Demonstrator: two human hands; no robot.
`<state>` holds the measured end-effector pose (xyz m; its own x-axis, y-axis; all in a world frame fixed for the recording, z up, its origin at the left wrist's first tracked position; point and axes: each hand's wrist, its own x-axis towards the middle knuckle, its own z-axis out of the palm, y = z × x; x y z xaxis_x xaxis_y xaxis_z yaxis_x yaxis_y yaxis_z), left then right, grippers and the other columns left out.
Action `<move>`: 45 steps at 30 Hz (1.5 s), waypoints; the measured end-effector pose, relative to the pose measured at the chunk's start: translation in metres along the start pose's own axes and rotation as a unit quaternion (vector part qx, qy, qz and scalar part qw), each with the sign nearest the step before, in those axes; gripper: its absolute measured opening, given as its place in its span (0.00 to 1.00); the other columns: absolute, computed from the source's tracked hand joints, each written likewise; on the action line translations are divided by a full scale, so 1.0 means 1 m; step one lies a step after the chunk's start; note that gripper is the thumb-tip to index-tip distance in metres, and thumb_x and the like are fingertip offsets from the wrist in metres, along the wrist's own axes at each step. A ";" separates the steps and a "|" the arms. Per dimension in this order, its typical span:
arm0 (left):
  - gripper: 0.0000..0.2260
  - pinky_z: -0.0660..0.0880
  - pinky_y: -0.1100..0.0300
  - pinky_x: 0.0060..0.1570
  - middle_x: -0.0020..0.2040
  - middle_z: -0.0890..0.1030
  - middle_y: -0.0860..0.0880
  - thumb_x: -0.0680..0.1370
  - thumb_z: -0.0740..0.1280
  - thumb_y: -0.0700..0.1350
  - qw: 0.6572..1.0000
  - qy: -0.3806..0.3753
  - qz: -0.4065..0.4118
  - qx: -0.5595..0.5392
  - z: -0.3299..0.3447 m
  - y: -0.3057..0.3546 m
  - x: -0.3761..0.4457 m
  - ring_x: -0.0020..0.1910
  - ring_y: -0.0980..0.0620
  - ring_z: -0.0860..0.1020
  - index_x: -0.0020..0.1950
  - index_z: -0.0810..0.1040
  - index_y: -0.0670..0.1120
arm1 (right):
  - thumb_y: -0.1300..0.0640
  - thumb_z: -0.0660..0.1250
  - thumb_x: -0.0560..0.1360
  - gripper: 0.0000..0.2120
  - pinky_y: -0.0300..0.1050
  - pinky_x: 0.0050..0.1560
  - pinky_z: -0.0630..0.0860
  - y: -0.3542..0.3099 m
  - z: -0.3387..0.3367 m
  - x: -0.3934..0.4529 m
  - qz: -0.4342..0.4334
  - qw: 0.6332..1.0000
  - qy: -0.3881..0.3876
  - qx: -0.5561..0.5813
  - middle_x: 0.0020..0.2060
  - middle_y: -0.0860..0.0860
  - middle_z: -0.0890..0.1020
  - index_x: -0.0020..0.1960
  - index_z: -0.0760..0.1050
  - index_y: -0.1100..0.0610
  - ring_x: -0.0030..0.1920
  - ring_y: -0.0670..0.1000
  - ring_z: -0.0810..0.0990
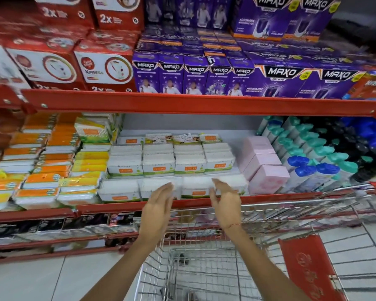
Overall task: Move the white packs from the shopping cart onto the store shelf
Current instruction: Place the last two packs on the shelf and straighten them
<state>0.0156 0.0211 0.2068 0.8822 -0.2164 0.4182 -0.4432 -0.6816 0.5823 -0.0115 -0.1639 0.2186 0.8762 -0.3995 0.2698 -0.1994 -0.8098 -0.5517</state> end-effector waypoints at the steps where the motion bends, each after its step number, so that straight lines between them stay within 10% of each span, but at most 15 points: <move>1: 0.10 0.78 0.56 0.54 0.54 0.84 0.43 0.78 0.65 0.41 0.995 0.035 -0.085 -0.039 -0.018 -0.003 -0.005 0.50 0.46 0.82 0.58 0.80 0.39 | 0.60 0.67 0.76 0.09 0.42 0.43 0.82 -0.020 0.008 -0.008 0.070 0.995 0.008 0.071 0.46 0.57 0.86 0.54 0.81 0.60 0.39 0.52 0.84; 3: 0.11 0.77 0.55 0.45 0.45 0.85 0.39 0.78 0.65 0.44 0.951 0.081 -0.282 -0.095 -0.035 -0.029 -0.010 0.43 0.41 0.83 0.50 0.82 0.37 | 0.63 0.67 0.75 0.07 0.41 0.39 0.83 -0.054 0.030 -0.019 0.278 0.907 -0.047 0.313 0.41 0.58 0.85 0.49 0.80 0.66 0.40 0.54 0.85; 6: 0.21 0.78 0.45 0.52 0.46 0.83 0.37 0.75 0.67 0.55 0.782 0.083 -0.551 -0.280 -0.051 -0.069 0.003 0.43 0.40 0.82 0.40 0.79 0.35 | 0.66 0.66 0.75 0.11 0.38 0.34 0.82 -0.090 0.054 -0.021 0.469 0.682 -0.149 0.541 0.47 0.66 0.80 0.55 0.73 0.72 0.46 0.61 0.81; 8: 0.18 0.76 0.45 0.58 0.48 0.79 0.37 0.78 0.67 0.47 0.688 0.080 -0.593 -0.410 -0.059 -0.080 0.015 0.44 0.41 0.80 0.53 0.75 0.29 | 0.64 0.69 0.74 0.18 0.42 0.44 0.82 -0.103 0.070 -0.017 0.491 0.639 -0.165 0.569 0.44 0.64 0.79 0.61 0.70 0.71 0.49 0.59 0.79; 11: 0.22 0.75 0.47 0.61 0.62 0.74 0.32 0.79 0.64 0.40 0.651 0.079 -0.598 -0.461 -0.065 -0.091 0.034 0.59 0.34 0.76 0.69 0.64 0.31 | 0.66 0.69 0.74 0.22 0.50 0.57 0.77 -0.119 0.085 -0.005 0.516 0.620 -0.133 0.576 0.56 0.68 0.76 0.65 0.69 0.69 0.57 0.62 0.77; 15: 0.19 0.83 0.55 0.33 0.68 0.71 0.35 0.80 0.63 0.40 0.634 0.060 -0.604 -0.479 -0.052 -0.115 0.056 0.58 0.37 0.77 0.69 0.66 0.34 | 0.67 0.67 0.75 0.20 0.55 0.63 0.73 -0.131 0.097 0.012 0.521 0.625 -0.124 0.567 0.68 0.67 0.68 0.65 0.69 0.70 0.63 0.64 0.73; 23: 0.19 0.74 0.45 0.60 0.69 0.70 0.38 0.81 0.62 0.40 0.647 0.042 -0.606 -0.461 -0.041 -0.127 0.093 0.65 0.37 0.72 0.70 0.65 0.35 | 0.71 0.63 0.76 0.15 0.53 0.56 0.78 -0.139 0.110 0.042 0.513 0.616 -0.100 0.590 0.68 0.73 0.62 0.61 0.69 0.75 0.61 0.74 0.69; 28: 0.17 0.75 0.45 0.59 0.67 0.72 0.35 0.81 0.61 0.37 0.658 0.049 -0.598 -0.456 -0.040 -0.124 0.098 0.64 0.36 0.74 0.68 0.67 0.33 | 0.73 0.61 0.76 0.12 0.57 0.63 0.72 -0.141 0.109 0.047 0.525 0.617 -0.106 0.576 0.61 0.74 0.72 0.35 0.74 0.67 0.62 0.75 0.68; 31: 0.18 0.77 0.48 0.55 0.66 0.74 0.34 0.80 0.62 0.39 0.650 0.045 -0.600 -0.464 -0.044 -0.120 0.094 0.62 0.36 0.75 0.68 0.67 0.32 | 0.65 0.67 0.75 0.07 0.49 0.41 0.83 -0.140 0.108 0.046 0.516 0.641 -0.123 0.554 0.41 0.66 0.78 0.45 0.75 0.70 0.40 0.64 0.78; 38: 0.25 0.82 0.60 0.35 0.62 0.75 0.30 0.78 0.66 0.46 0.621 -0.081 -0.611 -0.484 -0.032 -0.068 0.064 0.56 0.39 0.79 0.67 0.66 0.29 | 0.57 0.68 0.75 0.30 0.50 0.58 0.76 -0.102 0.077 0.018 0.524 0.617 -0.168 0.562 0.67 0.70 0.68 0.68 0.60 0.73 0.64 0.63 0.73; 45: 0.30 0.77 0.51 0.57 0.64 0.72 0.28 0.78 0.65 0.50 0.570 -0.184 -0.607 -0.521 0.020 0.001 0.056 0.60 0.36 0.77 0.69 0.63 0.29 | 0.53 0.63 0.78 0.26 0.53 0.65 0.71 -0.009 0.007 0.022 0.540 0.634 -0.126 0.540 0.67 0.69 0.69 0.66 0.63 0.72 0.66 0.63 0.71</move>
<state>0.0676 -0.0058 0.2169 0.5272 -0.2905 -0.7985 0.8466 0.2597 0.4645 0.0124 -0.1622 0.2238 0.5543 -0.2797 -0.7839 -0.4444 0.6969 -0.5629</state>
